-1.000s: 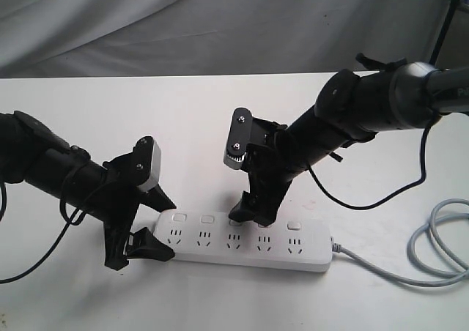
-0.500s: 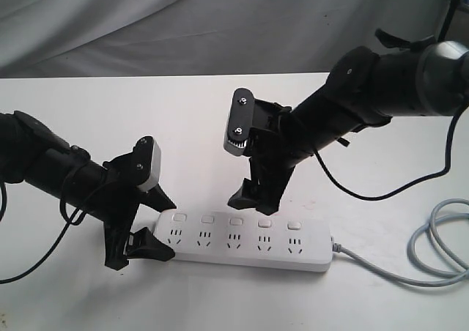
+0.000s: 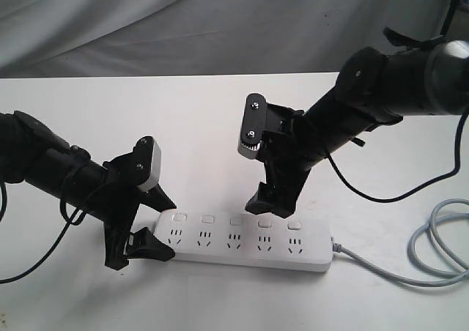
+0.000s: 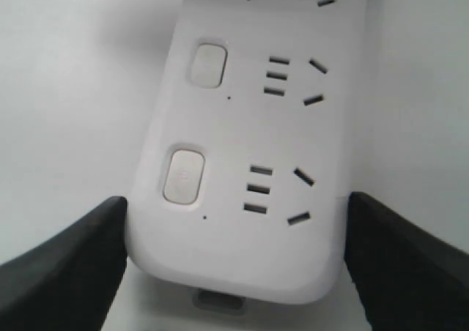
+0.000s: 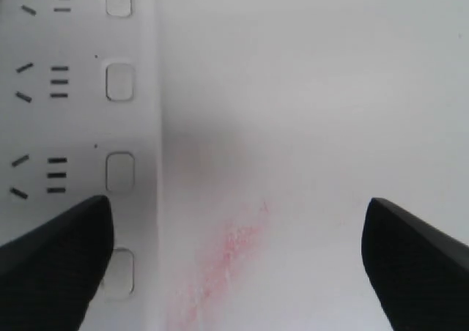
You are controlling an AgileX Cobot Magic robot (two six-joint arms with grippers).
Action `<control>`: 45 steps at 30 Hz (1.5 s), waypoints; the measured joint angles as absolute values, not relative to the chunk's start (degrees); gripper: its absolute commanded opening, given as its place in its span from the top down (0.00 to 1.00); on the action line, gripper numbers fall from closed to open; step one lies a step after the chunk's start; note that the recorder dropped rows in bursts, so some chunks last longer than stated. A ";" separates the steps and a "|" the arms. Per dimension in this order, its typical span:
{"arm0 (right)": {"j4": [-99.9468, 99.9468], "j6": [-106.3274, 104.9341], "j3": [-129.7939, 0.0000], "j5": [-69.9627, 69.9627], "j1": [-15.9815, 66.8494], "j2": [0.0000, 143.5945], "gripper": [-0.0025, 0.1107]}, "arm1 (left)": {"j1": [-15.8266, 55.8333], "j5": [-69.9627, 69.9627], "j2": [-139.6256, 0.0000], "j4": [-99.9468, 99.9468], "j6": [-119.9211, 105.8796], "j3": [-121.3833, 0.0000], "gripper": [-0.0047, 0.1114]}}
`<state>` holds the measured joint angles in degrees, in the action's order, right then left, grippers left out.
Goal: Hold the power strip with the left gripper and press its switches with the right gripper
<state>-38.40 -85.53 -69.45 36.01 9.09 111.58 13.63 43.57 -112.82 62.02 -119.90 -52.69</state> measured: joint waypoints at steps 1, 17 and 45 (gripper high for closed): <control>-38.40 -85.53 -68.85 35.70 8.85 111.51 0.24 | 13.63 43.57 -112.82 62.02 -119.90 -52.69 0.96; -38.41 -86.31 -67.03 33.68 8.38 111.01 0.24 | 13.63 43.57 -112.82 62.02 -119.90 -52.69 0.96; -38.61 -86.15 -65.46 30.81 8.38 113.15 0.24 | 13.63 43.57 -112.82 62.02 -119.90 -52.69 0.96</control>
